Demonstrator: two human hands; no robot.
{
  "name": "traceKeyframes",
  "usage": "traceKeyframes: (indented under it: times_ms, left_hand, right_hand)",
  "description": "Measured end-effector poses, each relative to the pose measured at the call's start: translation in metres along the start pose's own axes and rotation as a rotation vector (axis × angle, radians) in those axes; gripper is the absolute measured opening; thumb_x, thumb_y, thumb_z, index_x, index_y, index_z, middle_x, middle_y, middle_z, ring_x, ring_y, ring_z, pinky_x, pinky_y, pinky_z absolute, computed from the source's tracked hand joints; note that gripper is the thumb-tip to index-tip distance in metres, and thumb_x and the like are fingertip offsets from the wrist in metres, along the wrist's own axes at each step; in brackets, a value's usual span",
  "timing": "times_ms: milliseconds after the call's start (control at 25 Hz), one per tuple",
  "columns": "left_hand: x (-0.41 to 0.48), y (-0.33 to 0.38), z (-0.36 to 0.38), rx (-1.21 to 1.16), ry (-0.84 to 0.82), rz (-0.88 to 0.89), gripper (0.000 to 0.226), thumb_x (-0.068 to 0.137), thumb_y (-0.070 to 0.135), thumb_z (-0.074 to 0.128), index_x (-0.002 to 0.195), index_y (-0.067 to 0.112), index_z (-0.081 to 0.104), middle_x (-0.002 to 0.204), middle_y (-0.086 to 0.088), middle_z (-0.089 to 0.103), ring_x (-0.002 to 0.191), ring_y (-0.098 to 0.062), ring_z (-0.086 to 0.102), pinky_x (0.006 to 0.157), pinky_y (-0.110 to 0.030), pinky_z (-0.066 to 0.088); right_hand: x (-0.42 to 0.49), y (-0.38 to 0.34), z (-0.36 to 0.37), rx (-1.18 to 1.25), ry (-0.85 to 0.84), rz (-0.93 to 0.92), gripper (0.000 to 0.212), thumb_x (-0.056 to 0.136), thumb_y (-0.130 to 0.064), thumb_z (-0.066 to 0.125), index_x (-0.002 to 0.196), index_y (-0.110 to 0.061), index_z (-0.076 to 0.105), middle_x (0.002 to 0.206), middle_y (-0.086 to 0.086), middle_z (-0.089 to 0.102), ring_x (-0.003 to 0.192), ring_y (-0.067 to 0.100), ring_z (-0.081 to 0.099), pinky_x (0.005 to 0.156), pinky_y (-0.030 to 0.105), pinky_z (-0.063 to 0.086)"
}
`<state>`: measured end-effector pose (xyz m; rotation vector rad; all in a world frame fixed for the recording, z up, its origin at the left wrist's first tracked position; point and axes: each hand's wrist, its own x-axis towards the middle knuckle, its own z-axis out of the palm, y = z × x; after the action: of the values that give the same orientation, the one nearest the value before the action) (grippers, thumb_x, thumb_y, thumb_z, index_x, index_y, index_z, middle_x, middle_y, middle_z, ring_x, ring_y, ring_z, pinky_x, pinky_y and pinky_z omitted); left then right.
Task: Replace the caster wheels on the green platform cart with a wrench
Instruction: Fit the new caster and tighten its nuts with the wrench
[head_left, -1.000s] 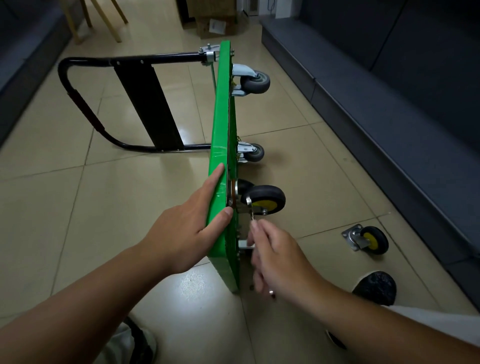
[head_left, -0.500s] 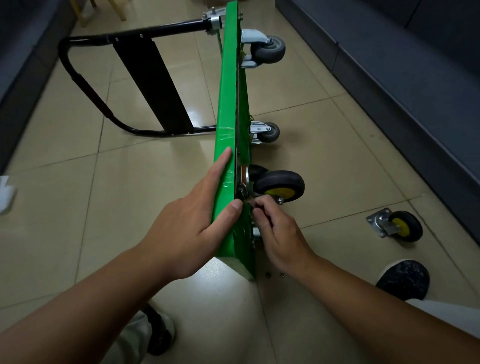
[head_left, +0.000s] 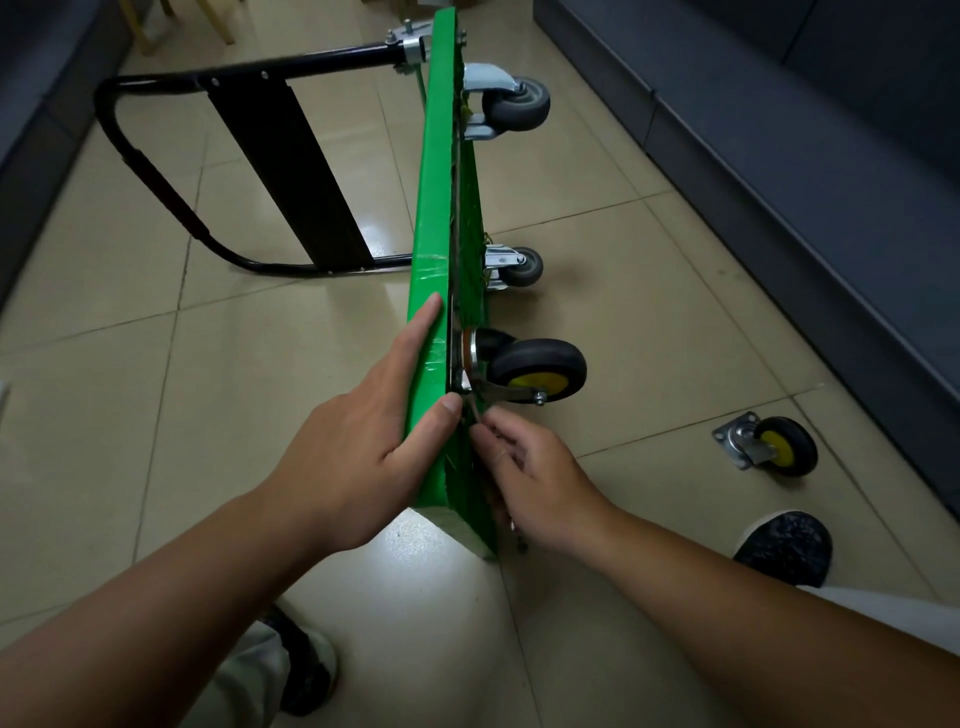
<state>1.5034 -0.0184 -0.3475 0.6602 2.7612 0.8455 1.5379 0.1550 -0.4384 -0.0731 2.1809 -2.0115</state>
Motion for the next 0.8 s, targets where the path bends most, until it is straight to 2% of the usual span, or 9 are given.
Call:
traceKeyframes:
  times_ms: [120, 160, 280, 400, 480, 520, 640, 720, 800]
  left_hand:
    - [0.000, -0.001, -0.001, 0.036, -0.005, -0.014, 0.072, 0.091, 0.062, 0.028, 0.151, 0.059, -0.010, 0.149, 0.006, 0.049, 0.083, -0.014, 0.054, 0.068, -0.015, 0.037]
    - [0.000, -0.001, -0.001, 0.044, -0.007, -0.019, 0.072, 0.091, 0.061, 0.028, 0.152, 0.058, -0.010, 0.148, 0.005, 0.051, 0.082, -0.014, 0.053, 0.067, -0.013, 0.036]
    - [0.000, -0.001, -0.003, 0.038, -0.008, -0.016, 0.070, 0.094, 0.061, 0.029, 0.153, 0.055, -0.009, 0.143, 0.001, 0.055, 0.081, -0.014, 0.053, 0.065, -0.022, 0.037]
    - [0.001, 0.003, -0.006, 0.044, -0.034, -0.014, 0.069, 0.101, 0.055, 0.033, 0.154, 0.054, -0.011, 0.148, 0.002, 0.051, 0.087, -0.014, 0.052, 0.070, -0.031, 0.036]
    - [0.001, 0.004, -0.008, 0.054, -0.053, -0.009, 0.071, 0.101, 0.054, 0.034, 0.152, 0.056, -0.015, 0.155, 0.006, 0.043, 0.093, -0.014, 0.054, 0.074, -0.030, 0.036]
    - [0.001, 0.003, -0.008, 0.054, -0.056, -0.010, 0.071, 0.101, 0.054, 0.034, 0.152, 0.056, -0.016, 0.158, 0.008, 0.040, 0.096, -0.014, 0.056, 0.076, -0.029, 0.037]
    - [0.000, 0.001, -0.007, 0.035, -0.063, -0.024, 0.070, 0.100, 0.061, 0.030, 0.150, 0.058, -0.018, 0.161, 0.009, 0.035, 0.100, -0.015, 0.058, 0.075, -0.029, 0.039]
    - [0.001, 0.001, -0.006, 0.025, -0.070, -0.028, 0.070, 0.095, 0.069, 0.025, 0.149, 0.060, -0.019, 0.161, 0.010, 0.034, 0.095, -0.012, 0.056, 0.071, -0.021, 0.039]
    - [0.001, 0.001, -0.006, 0.022, -0.074, -0.034, 0.072, 0.090, 0.067, 0.024, 0.148, 0.061, -0.019, 0.161, 0.011, 0.034, 0.093, -0.010, 0.055, 0.070, -0.013, 0.036]
  right_hand:
    - [-0.011, -0.030, 0.009, 0.235, -0.086, 0.230, 0.029, 0.104, -0.042, 0.048, 0.083, -0.024, 0.058, 0.063, 0.012, 0.055, 0.045, 0.025, 0.053, 0.044, 0.030, 0.046]
    - [-0.012, -0.044, 0.007, 0.289, -0.122, 0.323, 0.032, 0.104, -0.045, 0.047, 0.085, -0.021, 0.057, 0.061, 0.012, 0.052, 0.043, 0.024, 0.053, 0.044, 0.028, 0.046]
    - [-0.005, -0.082, -0.007, 0.408, -0.193, 0.594, 0.039, 0.104, -0.050, 0.042, 0.083, -0.018, 0.049, 0.053, -0.002, 0.044, 0.040, 0.012, 0.045, 0.042, 0.020, 0.043]
    - [-0.007, -0.101, -0.012, 0.414, -0.157, 0.666, 0.041, 0.104, -0.051, 0.041, 0.080, -0.018, 0.046, 0.048, -0.008, 0.037, 0.036, 0.006, 0.036, 0.037, 0.016, 0.033]
    - [-0.021, -0.095, -0.005, 0.357, -0.083, 0.634, 0.044, 0.105, -0.051, 0.039, 0.084, -0.014, 0.051, 0.048, -0.006, 0.035, 0.036, 0.008, 0.031, 0.038, 0.018, 0.027]
    - [-0.029, -0.084, -0.004, 0.250, -0.006, 0.583, 0.045, 0.106, -0.048, 0.037, 0.086, -0.012, 0.055, 0.048, -0.006, 0.036, 0.038, 0.009, 0.031, 0.040, 0.019, 0.027]
    - [-0.052, -0.036, -0.011, -0.290, 0.213, 0.281, 0.034, 0.107, -0.033, 0.038, 0.091, -0.018, 0.064, 0.062, -0.010, 0.053, 0.059, 0.007, 0.049, 0.061, 0.029, 0.040]
    - [-0.054, -0.013, -0.020, -0.426, 0.223, 0.099, 0.018, 0.107, -0.022, 0.043, 0.101, -0.024, 0.060, 0.081, -0.013, 0.058, 0.076, 0.003, 0.054, 0.071, 0.025, 0.043]
    - [-0.049, 0.000, -0.025, -0.408, 0.171, -0.033, 0.017, 0.106, -0.016, 0.046, 0.111, -0.028, 0.056, 0.088, -0.016, 0.057, 0.084, 0.002, 0.057, 0.073, 0.017, 0.043]
